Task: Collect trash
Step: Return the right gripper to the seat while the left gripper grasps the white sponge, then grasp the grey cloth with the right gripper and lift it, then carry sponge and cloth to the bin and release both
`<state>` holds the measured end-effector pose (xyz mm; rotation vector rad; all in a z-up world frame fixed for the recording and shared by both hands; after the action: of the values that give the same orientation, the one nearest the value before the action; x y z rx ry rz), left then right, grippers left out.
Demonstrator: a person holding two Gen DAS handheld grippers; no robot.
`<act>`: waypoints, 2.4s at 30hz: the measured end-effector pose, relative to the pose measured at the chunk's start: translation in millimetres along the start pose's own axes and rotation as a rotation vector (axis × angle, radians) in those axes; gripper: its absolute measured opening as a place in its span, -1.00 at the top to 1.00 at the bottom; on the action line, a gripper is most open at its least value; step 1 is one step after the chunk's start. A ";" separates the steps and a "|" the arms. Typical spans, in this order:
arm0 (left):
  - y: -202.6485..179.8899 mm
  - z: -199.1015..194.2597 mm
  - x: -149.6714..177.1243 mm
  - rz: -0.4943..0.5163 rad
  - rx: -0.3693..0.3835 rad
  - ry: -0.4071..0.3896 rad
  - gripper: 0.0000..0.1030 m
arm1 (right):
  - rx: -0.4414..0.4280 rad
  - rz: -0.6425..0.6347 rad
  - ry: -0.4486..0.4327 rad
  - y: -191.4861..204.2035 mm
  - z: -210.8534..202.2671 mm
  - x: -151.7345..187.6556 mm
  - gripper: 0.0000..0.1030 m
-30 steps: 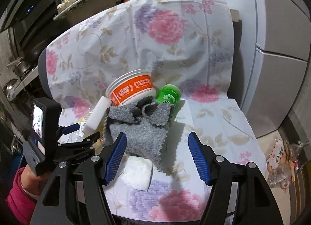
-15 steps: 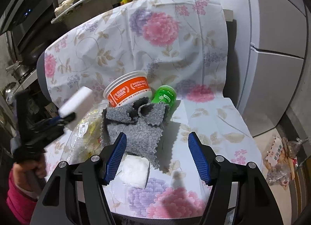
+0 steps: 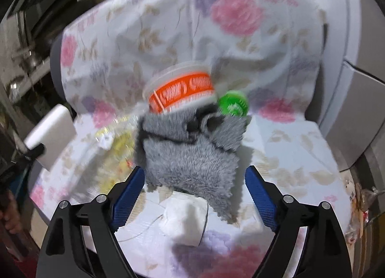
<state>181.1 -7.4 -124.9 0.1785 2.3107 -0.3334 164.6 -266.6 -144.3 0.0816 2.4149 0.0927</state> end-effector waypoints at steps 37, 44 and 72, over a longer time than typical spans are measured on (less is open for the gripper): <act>-19.6 -44.2 -10.6 0.032 0.038 -0.072 0.23 | -0.066 -0.054 -0.321 6.2 -114.3 -76.5 0.87; -63.0 -56.6 2.6 0.089 0.107 -0.056 0.23 | -0.088 -0.035 -0.330 -9.2 -155.8 -46.5 0.87; -320.4 -63.5 147.6 0.548 0.643 0.206 0.21 | 0.278 0.387 -0.137 -168.6 -247.3 179.5 0.86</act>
<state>-37.8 -291.2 -131.2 1.1809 2.1600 -0.7844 -139.3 -430.3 -93.0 0.6606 2.2324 -0.0713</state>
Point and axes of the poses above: each gripper's, at about its wrist camera, not at the fingertips, and z roughly the way its jaws point, y to its left, x to its underside, the point moved 6 cm from there along z, roughly the way its jaws point, and after that the axes turned 1 degree about x, right-handed, at the moved point
